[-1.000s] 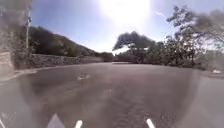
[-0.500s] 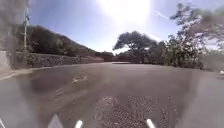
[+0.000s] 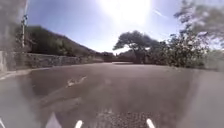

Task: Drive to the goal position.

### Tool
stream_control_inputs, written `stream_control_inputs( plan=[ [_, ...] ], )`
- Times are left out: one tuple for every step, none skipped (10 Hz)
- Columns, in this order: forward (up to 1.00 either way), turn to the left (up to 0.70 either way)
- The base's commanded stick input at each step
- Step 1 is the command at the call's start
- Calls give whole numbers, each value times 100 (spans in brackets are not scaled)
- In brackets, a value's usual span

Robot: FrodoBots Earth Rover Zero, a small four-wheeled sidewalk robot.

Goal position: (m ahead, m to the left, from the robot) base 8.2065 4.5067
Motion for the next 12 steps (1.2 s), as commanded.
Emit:
stream_control_inputs(
  plan=[
    [85, 0],
    [85, 0],
    [85, 0],
    [85, 0],
    [85, 0],
    [85, 0],
    [85, 0],
    [85, 0],
    [85, 0],
    [85, 0],
    [85, 0],
    [85, 0]
  ],
)
